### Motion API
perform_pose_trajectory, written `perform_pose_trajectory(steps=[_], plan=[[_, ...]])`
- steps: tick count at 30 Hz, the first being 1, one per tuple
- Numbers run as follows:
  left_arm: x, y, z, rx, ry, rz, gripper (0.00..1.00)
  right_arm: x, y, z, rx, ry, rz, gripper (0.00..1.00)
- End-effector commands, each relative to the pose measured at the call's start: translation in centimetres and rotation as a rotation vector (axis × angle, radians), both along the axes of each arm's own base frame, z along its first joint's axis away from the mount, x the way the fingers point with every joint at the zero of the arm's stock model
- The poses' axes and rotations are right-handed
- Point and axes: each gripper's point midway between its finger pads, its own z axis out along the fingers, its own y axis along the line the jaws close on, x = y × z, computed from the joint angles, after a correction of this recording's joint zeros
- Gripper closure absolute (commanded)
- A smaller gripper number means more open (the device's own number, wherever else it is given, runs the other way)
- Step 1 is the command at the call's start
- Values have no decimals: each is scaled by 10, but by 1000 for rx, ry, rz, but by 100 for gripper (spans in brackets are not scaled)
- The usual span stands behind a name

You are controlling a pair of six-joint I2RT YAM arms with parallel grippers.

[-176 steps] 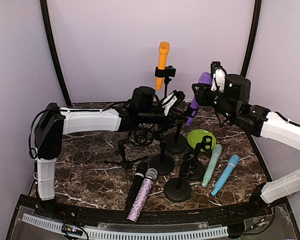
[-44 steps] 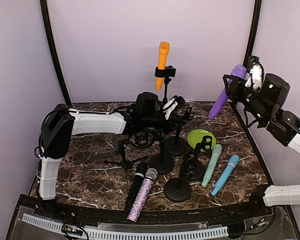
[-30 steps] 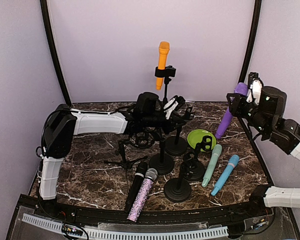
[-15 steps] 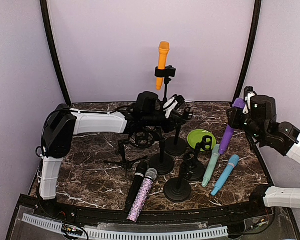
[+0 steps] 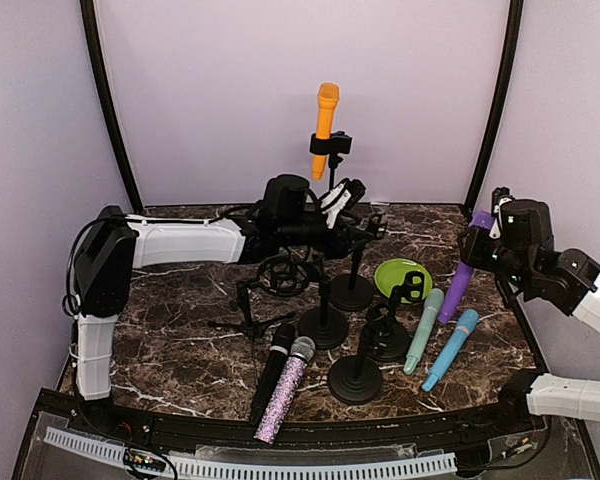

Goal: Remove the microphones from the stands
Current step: Place the microphone stand at the center of the board, then place the microphone at the center of the board.

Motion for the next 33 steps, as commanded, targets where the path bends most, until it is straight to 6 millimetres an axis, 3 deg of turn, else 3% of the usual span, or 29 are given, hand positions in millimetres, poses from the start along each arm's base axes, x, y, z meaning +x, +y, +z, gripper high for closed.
perform_pose_trajectory(steps=[1, 4, 9, 13, 16, 17, 18, 19, 20, 21, 22, 25, 33], plan=[[-11, 18, 67, -100, -90, 13, 45, -8, -4, -2, 44, 28, -18, 89], [-18, 27, 83, -116, -104, 19, 43, -11, -7, -13, 40, 64, -35, 88], [-20, 45, 88, -111, -67, 52, 42, -6, -10, -33, 89, 117, -42, 88], [-18, 73, 95, -142, -19, 103, 41, -2, -9, -52, 159, 167, -26, 88], [-17, 102, 99, -164, 28, 155, 41, -1, -10, -67, 208, 216, -23, 88], [-16, 115, 109, -193, 47, 179, 40, -2, -11, -73, 221, 236, -23, 88], [-16, 124, 96, -182, 84, 194, 41, -2, -11, -79, 234, 254, -25, 88], [-14, 138, 104, -212, 107, 222, 40, -3, -11, -84, 245, 271, -26, 88], [-16, 146, 90, -198, 140, 234, 40, -4, -11, -89, 257, 286, -29, 87], [-16, 160, 97, -222, 152, 257, 40, -4, -10, -94, 269, 300, -30, 86], [-17, 167, 83, -202, 181, 274, 40, -5, -9, -99, 282, 314, -32, 86], [-23, 191, 77, -182, 202, 322, 39, -7, -3, -111, 323, 352, -22, 86], [-42, 221, 64, -62, 220, 385, 37, -15, -7, -141, 329, 445, -79, 83]])
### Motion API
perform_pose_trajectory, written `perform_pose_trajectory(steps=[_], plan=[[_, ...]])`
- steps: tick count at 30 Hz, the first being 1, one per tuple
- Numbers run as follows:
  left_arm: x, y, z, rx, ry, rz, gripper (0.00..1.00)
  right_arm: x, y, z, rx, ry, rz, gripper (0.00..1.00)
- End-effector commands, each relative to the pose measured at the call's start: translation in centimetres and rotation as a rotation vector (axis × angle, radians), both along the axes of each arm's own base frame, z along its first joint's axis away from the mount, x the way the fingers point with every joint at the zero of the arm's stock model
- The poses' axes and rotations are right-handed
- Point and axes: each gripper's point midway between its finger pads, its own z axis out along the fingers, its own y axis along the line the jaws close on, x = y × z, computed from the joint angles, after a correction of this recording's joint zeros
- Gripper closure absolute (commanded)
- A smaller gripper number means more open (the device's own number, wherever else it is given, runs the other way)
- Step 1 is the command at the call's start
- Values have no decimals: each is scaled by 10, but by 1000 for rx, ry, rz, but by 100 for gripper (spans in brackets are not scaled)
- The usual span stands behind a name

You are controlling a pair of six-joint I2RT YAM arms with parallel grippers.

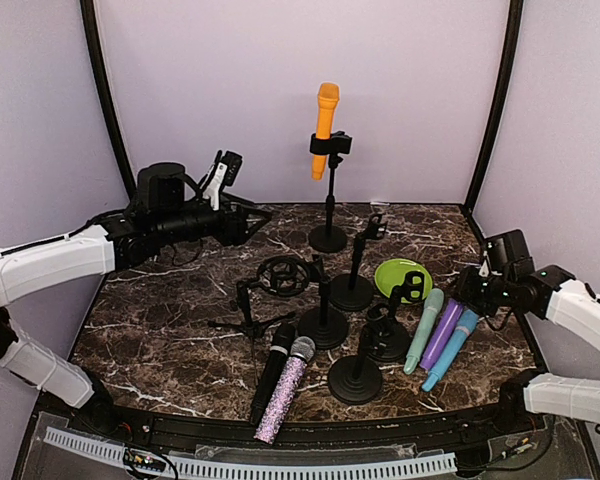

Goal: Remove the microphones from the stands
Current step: Place the microphone at the center of the board.

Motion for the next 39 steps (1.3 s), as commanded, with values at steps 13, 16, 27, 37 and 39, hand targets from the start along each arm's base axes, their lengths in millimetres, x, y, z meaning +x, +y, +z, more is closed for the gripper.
perform_pose_trajectory(steps=[13, 16, 27, 37, 39], plan=[[-23, 24, 1, 159, 31, -45, 33, 3, -9, -50, 42, 45, -134, 69], [-19, 26, -4, 159, 22, -25, 33, 3, -12, -54, 39, 37, -163, 65], [-16, 31, -20, 193, 19, -1, 32, 7, -15, -71, 32, 52, -196, 51], [-15, 32, -28, 216, 21, 3, 32, 12, -15, -70, 32, 42, -197, 33], [-14, 33, -29, 219, 21, 8, 32, 13, -15, -68, 31, 32, -198, 32]])
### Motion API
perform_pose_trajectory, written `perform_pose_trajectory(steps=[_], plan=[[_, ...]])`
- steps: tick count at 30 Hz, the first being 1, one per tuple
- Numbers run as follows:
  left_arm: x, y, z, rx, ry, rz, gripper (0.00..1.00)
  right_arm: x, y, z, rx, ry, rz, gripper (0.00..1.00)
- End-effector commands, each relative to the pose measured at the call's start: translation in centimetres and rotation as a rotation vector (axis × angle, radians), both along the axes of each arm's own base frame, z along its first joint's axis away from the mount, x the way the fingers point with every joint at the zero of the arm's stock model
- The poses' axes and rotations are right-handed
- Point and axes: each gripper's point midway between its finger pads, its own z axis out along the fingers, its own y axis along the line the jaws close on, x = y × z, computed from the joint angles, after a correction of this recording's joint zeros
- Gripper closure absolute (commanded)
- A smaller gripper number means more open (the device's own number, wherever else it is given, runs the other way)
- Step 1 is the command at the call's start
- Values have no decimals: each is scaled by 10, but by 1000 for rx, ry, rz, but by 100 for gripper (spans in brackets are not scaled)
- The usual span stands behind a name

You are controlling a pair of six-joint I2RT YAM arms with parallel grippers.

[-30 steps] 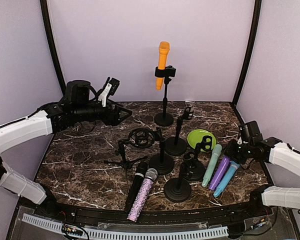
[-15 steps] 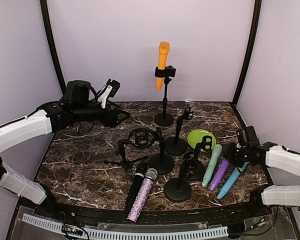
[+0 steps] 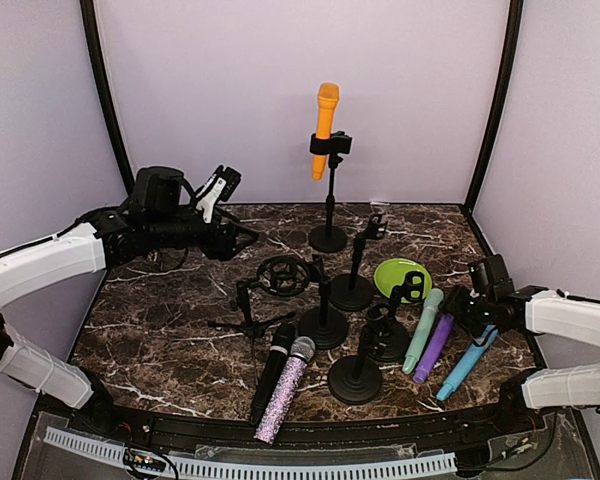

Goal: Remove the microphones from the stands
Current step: Place the microphone at the center of the board, then pick up the microphone stand with the microphone from the center of the board.

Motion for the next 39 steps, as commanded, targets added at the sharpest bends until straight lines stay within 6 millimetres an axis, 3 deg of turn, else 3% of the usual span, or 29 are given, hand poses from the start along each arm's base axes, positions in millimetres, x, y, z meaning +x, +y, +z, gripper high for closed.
perform_pose_trajectory(steps=[1, 12, 20, 26, 31, 32, 33, 34, 35, 39], plan=[[2, 5, 3, 8, -34, 13, 32, 10, -3, 11, -6, -59, -18, 32], [1, 10, 9, 6, -75, 25, 32, 13, -5, 38, -21, -163, 5, 28], [-6, 14, 72, -116, -251, 20, 27, 17, -11, 86, -63, -336, 36, 14], [7, -18, 100, -208, -242, -75, 25, 23, 3, 136, -92, -504, 170, 8], [34, -51, 126, -357, -192, -221, 25, 21, 20, 166, -60, -629, 274, 6], [50, -57, 114, -359, -158, -226, 25, 20, 24, 170, -51, -652, 299, 6], [53, -62, 130, -376, -183, -256, 25, 19, 28, 172, -44, -669, 321, 5], [69, -69, 115, -350, -163, -254, 25, 18, 32, 175, -35, -687, 346, 5], [76, -72, 133, -359, -208, -261, 25, 18, 35, 176, -32, -699, 364, 5], [125, -94, 126, -329, -230, -262, 25, 16, 43, 181, -15, -721, 410, 5]])
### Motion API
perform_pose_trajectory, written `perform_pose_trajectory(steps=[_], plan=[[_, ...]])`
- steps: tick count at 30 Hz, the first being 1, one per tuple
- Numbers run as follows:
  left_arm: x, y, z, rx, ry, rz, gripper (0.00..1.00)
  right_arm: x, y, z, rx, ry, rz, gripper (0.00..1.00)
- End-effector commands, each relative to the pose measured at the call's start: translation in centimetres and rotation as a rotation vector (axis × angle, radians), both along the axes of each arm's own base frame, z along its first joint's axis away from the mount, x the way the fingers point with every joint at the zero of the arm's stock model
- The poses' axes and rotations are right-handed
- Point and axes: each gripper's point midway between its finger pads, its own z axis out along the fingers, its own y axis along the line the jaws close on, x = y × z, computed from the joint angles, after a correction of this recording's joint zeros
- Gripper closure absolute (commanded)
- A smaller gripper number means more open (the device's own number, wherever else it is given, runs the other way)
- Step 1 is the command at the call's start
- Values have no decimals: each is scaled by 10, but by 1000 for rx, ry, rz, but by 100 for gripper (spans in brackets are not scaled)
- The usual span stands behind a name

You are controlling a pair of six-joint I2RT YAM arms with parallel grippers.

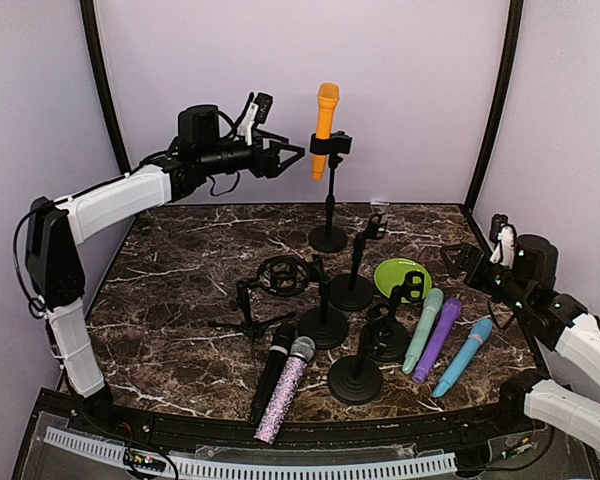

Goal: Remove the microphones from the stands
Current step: Pick up the microphone stand with the microphone from the center of the board.

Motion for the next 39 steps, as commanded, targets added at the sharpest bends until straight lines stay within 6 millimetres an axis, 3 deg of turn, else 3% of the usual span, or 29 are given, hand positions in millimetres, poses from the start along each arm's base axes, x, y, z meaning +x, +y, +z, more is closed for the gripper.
perform_pose_trajectory(steps=[1, 9, 14, 18, 22, 27, 39], plan=[[32, -20, 18, -25, -70, -58, 25, -1, 16, 24, 15, -105, 102, 5], [83, -38, 19, -33, -163, -24, 22, -7, 19, 24, 33, -131, 128, 4], [92, -48, -8, -17, -127, -49, 20, -6, 20, 19, 36, -130, 134, 3], [102, -49, -18, -13, -130, -23, 19, -5, 24, 18, 44, -122, 150, 3], [106, -54, -19, -43, -132, -36, 21, -5, 24, 17, 54, -118, 150, 3], [110, -57, -12, -98, -160, -36, 33, -8, 23, 12, 75, -108, 141, 4], [118, -61, -6, -156, -198, -35, 38, -12, 22, 0, 77, -71, 134, 4]])
